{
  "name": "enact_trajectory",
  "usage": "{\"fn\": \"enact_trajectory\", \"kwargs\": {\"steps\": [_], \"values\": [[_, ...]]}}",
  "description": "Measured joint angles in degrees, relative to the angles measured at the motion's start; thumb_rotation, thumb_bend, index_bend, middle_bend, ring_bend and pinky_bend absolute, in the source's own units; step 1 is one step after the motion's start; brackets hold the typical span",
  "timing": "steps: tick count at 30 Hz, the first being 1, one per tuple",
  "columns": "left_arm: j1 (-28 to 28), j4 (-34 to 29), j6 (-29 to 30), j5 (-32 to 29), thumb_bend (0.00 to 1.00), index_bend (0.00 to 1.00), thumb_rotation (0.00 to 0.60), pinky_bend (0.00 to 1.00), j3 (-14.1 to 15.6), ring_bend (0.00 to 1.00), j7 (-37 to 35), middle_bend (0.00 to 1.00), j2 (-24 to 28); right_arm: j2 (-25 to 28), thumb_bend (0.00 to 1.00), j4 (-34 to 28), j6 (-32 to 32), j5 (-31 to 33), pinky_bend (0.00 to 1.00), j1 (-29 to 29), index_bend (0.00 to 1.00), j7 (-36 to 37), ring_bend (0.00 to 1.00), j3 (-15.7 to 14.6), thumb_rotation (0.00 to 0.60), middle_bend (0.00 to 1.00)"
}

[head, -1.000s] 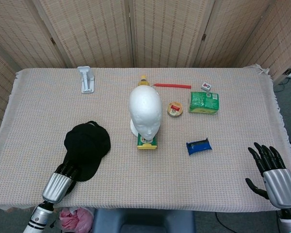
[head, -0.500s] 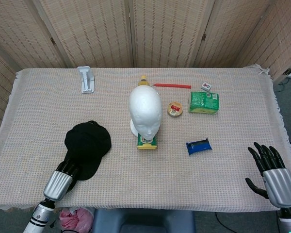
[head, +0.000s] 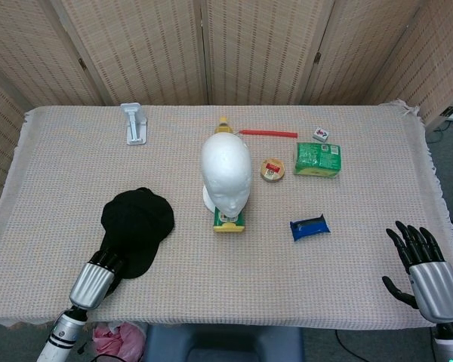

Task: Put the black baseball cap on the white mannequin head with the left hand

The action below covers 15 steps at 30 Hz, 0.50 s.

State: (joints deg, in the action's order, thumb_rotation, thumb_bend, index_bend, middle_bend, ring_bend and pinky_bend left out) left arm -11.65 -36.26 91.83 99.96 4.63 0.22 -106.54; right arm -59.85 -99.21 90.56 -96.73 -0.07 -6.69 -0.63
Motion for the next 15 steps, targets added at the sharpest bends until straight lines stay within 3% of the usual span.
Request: {"fn": "enact_trajectory", "kwargs": {"steps": [15], "values": [[-0.2,10.3,8.2,-1.5,0.41,0.67,0.600,0.65,-2.5,0.50,-7.6,0.67,-6.0,0.2,0.19,-0.1,-0.3,-0.3,0.00,0.0,0.00,-0.1,0.00,-0.3,0.600,0.00]]}}
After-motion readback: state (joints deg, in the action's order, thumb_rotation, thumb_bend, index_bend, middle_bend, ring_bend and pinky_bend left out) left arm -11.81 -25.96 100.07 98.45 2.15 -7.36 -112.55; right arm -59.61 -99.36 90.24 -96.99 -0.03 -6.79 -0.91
